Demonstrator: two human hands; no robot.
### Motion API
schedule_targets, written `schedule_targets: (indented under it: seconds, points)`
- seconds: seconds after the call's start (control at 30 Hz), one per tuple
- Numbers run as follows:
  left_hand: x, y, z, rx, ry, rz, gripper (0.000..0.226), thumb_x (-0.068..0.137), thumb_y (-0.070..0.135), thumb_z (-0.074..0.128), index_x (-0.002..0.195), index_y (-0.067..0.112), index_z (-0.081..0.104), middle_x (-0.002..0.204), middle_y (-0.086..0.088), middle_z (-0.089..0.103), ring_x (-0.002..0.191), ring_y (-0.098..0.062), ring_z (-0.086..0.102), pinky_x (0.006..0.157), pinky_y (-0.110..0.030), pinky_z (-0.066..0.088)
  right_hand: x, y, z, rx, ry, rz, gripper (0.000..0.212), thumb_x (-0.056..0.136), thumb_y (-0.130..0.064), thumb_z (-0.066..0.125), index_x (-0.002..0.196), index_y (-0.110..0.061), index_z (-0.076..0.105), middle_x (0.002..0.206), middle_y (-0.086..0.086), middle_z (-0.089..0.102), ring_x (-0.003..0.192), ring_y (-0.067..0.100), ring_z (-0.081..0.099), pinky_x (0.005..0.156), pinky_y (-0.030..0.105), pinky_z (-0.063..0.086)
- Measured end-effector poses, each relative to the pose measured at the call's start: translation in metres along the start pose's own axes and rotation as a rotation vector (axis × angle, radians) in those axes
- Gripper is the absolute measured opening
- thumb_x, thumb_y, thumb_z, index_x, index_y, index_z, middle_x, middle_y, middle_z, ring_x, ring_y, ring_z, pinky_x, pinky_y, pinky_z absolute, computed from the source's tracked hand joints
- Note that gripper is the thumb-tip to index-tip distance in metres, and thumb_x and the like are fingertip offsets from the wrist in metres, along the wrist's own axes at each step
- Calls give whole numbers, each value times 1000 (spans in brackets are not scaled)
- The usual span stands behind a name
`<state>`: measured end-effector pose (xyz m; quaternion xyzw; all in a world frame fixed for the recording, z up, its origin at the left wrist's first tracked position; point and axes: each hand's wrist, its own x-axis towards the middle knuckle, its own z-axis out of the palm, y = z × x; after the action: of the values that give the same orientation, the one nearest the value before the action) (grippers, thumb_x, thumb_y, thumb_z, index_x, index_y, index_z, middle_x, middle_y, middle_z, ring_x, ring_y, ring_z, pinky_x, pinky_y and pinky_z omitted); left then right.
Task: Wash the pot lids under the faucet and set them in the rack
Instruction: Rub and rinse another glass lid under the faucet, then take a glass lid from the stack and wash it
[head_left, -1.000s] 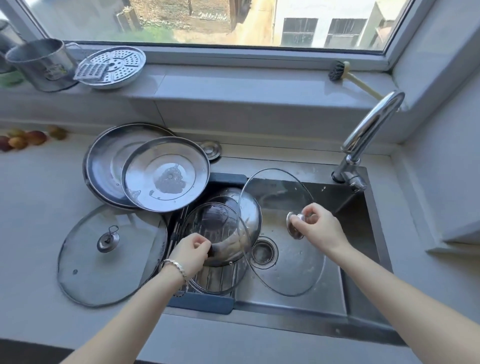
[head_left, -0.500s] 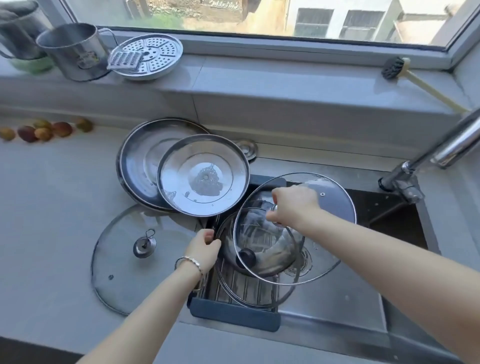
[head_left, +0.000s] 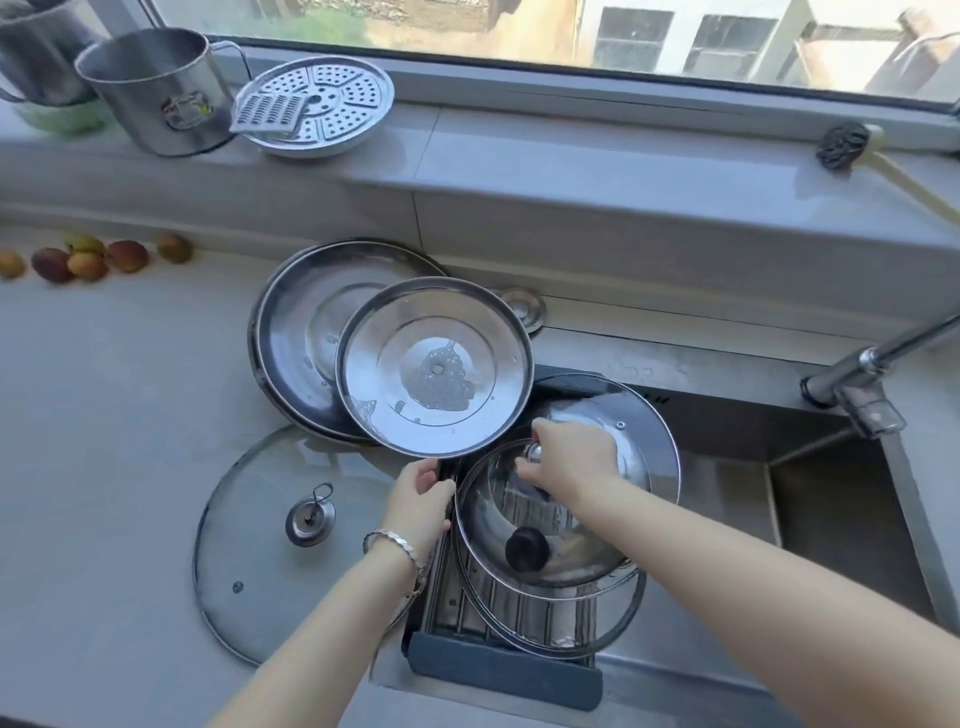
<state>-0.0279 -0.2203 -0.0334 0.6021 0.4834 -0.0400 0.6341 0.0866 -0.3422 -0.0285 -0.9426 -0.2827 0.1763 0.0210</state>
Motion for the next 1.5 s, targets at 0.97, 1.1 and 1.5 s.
schedule_targets:
  seconds: [0.97,1.1,1.5]
  points:
    - [-5,-97,-119,-339,794,-476,49,88,2,47,134,-3,31,142,-18,39,128,-29,43,107,-38,33,-94,-29,-7,366,-222,-99,23,89,-28,47,104,-20,64,102,-1,64,94,19,59,77,30,47]
    - [2,-101,-125,-374,828,-425,54,85,8,48,135,-1,29,144,-20,34,131,-31,38,111,-42,31,-99,-37,0,559,-344,-16,20,89,-19,46,97,-15,64,78,-1,60,66,12,59,62,20,51]
    - [12,-120,-156,-490,613,-407,53,86,8,47,137,2,36,137,-16,48,119,-30,54,98,-38,43,-70,-122,81,1372,-576,709,32,95,-10,44,125,2,47,91,12,57,86,19,55,59,22,48]
